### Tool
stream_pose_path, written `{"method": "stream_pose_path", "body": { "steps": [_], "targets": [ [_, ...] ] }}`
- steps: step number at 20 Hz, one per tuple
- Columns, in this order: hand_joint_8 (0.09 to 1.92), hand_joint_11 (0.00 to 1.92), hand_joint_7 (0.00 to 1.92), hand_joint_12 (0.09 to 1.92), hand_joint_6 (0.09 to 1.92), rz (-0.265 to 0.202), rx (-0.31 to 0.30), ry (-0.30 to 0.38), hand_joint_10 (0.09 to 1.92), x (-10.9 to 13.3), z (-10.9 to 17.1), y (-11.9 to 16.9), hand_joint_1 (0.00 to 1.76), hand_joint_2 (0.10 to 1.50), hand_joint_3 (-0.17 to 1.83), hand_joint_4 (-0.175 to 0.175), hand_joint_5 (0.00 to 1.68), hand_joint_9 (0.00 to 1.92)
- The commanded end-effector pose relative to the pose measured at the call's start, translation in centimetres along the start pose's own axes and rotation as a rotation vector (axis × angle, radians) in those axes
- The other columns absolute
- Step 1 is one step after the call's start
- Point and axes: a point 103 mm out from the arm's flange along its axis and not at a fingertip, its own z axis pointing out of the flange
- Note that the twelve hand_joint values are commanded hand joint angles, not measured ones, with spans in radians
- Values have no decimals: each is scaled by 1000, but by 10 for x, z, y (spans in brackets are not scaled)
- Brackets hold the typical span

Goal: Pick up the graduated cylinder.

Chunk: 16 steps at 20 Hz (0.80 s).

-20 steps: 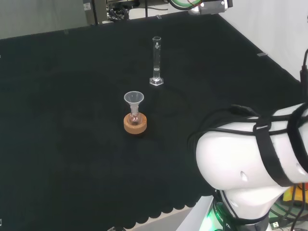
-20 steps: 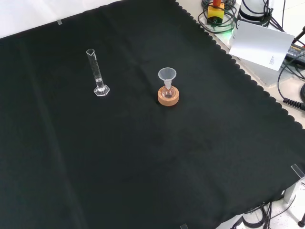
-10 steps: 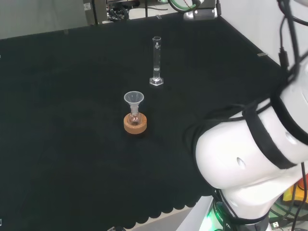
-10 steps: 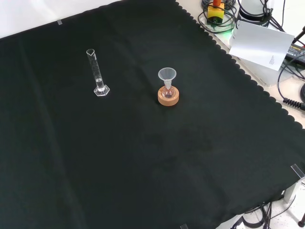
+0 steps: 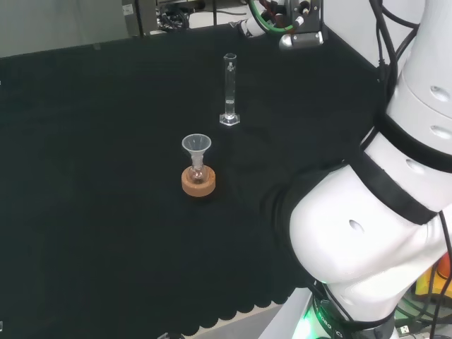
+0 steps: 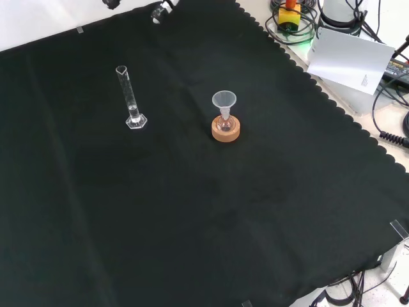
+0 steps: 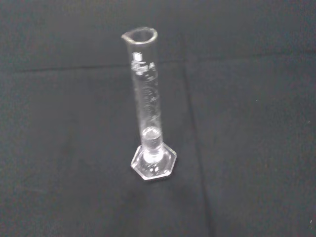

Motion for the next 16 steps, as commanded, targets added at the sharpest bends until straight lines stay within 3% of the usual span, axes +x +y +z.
{"method": "stream_pose_path", "body": {
  "steps": [1, 16],
  "targets": [
    [603, 125, 74, 1403, 87, -116, -86, 239, 716, -16, 48, 108, 565, 987, 199, -33, 190, 256],
    [650, 179, 146, 1381, 87, -186, -123, 393, 689, -32, 111, 125, 682, 904, 231, -46, 268, 361]
  ]
}}
